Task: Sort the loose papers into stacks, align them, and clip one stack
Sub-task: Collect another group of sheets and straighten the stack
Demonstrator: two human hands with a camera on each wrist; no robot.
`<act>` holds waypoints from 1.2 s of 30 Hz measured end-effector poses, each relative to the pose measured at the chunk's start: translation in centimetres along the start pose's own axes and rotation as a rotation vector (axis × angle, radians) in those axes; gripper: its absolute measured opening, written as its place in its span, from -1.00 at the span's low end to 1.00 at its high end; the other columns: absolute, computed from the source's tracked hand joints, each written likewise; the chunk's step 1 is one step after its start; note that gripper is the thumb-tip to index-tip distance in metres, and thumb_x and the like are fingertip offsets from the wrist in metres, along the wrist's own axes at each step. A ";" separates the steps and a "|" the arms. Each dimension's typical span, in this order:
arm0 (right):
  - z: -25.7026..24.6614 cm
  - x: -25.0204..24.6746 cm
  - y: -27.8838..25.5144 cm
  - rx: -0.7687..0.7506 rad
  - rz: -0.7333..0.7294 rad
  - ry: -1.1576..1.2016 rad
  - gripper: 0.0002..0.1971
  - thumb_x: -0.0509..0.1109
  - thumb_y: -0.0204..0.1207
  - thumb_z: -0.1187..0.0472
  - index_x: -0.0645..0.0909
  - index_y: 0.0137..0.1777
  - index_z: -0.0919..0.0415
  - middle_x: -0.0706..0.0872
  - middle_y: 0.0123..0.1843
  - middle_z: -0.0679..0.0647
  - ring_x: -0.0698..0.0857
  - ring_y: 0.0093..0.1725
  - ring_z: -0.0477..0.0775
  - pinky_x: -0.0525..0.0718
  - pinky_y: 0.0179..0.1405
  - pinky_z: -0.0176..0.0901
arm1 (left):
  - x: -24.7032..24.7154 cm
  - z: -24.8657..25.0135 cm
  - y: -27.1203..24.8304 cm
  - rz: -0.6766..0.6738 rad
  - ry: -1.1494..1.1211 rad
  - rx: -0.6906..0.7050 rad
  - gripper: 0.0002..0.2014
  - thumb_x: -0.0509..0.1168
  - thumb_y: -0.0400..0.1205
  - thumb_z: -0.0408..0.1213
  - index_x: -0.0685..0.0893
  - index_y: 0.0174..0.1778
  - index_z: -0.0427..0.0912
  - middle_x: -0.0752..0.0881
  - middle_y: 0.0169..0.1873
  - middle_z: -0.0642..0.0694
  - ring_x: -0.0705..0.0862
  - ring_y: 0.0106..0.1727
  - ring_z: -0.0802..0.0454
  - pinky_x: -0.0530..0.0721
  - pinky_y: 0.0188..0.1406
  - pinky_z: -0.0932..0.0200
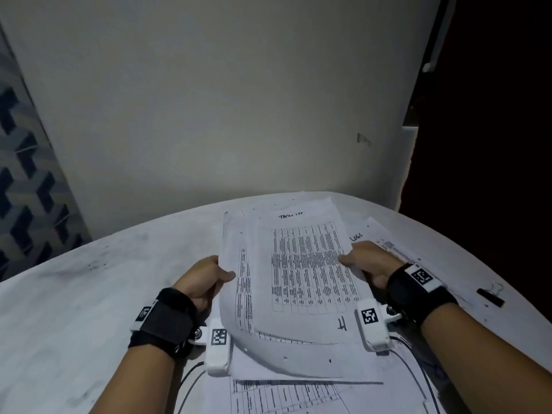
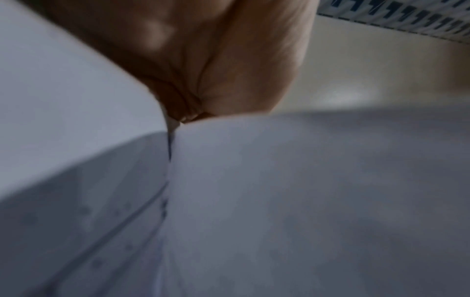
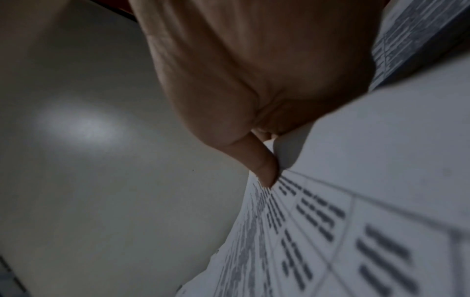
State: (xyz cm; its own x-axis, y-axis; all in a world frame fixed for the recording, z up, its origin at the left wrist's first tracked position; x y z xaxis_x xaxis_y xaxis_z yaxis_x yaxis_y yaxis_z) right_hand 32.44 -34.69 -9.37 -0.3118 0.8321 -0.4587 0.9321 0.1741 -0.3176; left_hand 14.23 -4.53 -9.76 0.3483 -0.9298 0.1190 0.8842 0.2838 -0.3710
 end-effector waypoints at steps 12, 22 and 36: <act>-1.9 5.3 -2.8 -0.048 -0.107 0.101 -0.54 0.52 0.38 0.32 0.65 0.32 0.32 0.79 0.24 0.30 0.76 0.25 0.37 0.66 0.40 0.22 | 0.9 0.9 -0.8 -0.070 0.122 0.052 -0.57 0.31 0.57 -0.75 0.70 0.31 -0.32 0.91 -0.03 -0.24 0.91 -0.13 -0.18 0.83 -0.34 0.05; -8.7 7.0 -7.9 -0.163 -0.497 0.602 -0.52 0.48 0.54 0.41 0.60 0.46 0.48 0.67 0.44 0.47 0.62 0.46 0.52 0.50 0.51 0.50 | -0.4 10.3 -6.3 -0.057 0.044 0.497 -0.44 0.33 0.53 -0.84 0.68 0.25 -0.12 0.91 -0.11 -0.04 0.89 -0.13 0.03 0.80 -0.27 0.20; -24.0 9.5 -14.0 -0.903 0.231 0.279 -0.99 0.54 0.60 0.20 0.78 -0.03 0.06 0.81 -0.22 -0.13 0.77 -0.22 -0.13 0.78 -0.11 -0.14 | -9.7 20.9 -8.8 0.430 0.291 0.823 -0.51 0.48 0.48 -0.67 0.62 0.19 -0.08 0.73 -0.11 0.19 0.76 -0.14 0.30 0.63 -0.35 0.53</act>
State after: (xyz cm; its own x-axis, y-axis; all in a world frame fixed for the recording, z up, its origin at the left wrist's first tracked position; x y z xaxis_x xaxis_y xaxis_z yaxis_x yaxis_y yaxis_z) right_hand 20.83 -16.56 10.64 -0.1570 0.9712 -0.1793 0.7915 0.2323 0.5653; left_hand 9.63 6.89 11.59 0.6995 -0.6989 -0.1492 0.6791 0.5850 0.4435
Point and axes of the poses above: each hand's wrist, its own y-axis towards the middle knuckle, its own x-axis out of the palm, z = x × y, the point moved 10 cm from there along y, towards the middle knuckle
